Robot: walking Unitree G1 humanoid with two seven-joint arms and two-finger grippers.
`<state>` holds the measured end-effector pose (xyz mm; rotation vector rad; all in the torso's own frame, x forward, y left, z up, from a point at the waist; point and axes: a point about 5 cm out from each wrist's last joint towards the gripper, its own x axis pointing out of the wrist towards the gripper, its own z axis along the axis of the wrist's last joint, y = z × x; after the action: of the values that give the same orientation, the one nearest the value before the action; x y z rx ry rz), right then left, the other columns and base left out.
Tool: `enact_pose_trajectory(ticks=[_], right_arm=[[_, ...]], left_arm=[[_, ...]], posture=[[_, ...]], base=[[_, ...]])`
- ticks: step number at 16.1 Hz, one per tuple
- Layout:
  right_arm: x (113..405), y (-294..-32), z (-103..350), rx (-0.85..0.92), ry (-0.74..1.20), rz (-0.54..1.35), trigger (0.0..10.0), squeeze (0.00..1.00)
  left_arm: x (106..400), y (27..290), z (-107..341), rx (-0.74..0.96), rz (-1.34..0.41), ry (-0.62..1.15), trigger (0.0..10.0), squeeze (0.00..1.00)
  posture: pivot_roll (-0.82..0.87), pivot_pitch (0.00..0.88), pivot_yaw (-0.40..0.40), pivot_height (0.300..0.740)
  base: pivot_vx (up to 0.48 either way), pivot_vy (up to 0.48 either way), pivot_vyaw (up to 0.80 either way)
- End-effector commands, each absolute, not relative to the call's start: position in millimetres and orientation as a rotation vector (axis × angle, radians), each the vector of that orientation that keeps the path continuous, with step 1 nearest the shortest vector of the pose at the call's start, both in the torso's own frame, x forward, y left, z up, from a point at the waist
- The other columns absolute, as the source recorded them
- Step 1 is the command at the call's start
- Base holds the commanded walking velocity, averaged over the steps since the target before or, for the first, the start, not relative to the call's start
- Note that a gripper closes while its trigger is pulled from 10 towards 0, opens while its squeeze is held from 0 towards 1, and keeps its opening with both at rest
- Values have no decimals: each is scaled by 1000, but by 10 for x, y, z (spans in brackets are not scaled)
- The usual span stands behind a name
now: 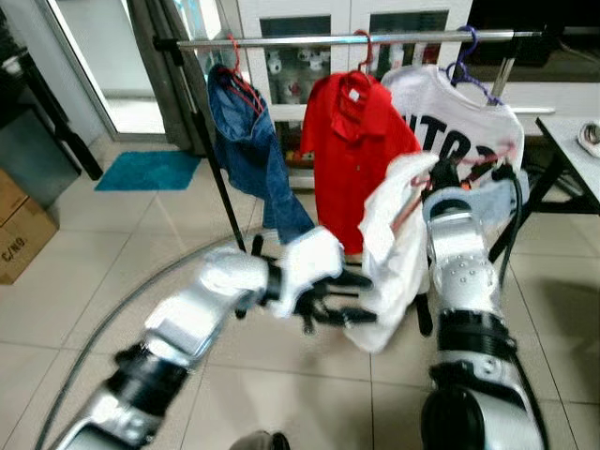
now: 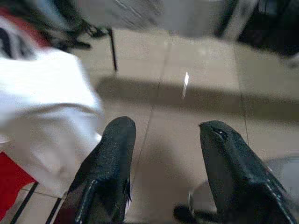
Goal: Hang hanger
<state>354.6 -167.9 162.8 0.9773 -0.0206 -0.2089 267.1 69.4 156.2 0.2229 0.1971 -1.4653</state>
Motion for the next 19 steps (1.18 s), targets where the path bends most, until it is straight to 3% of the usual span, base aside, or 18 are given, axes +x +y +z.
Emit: enact_pose_trajectory(ticks=[1,6,8,11,14,15,19], right_arm=[[3509,-1709,1684,845,-33,-133,10000,0],[3215,-1870,1535,523,54,53,10000,0],[3027,-1872,1589,382,24,205,10000,0],[2750,-1825,1652,241,12,406,10000,0],[2551,-1789,1645,27,93,582,10000,0],[2524,-1821,1549,-160,200,613,10000,0],[2552,-1774,1586,-99,221,595,10000,0]], left_arm=[[2693,896,1645,158,-1424,193,10000,1000],[2608,1340,1661,72,-1365,258,10000,1000],[2778,1528,1578,106,-1099,264,10000,1000],[2903,1724,1443,226,-856,279,10000,1000],[2939,1871,1364,311,-725,291,10000,1000],[2931,1936,1311,320,-678,309,10000,1000],[2946,1862,1266,355,-695,293,10000,1000]], posture=[[-107,0,85,740],[-104,0,68,740],[-111,0,74,740],[-121,0,83,740],[-131,0,93,740],[-134,0,91,740],[-131,0,76,740]], base=[[0,0,0],[0,0,0],[0,0,0],[0,0,0],[0,0,0],[0,0,0],[0,0,0]])
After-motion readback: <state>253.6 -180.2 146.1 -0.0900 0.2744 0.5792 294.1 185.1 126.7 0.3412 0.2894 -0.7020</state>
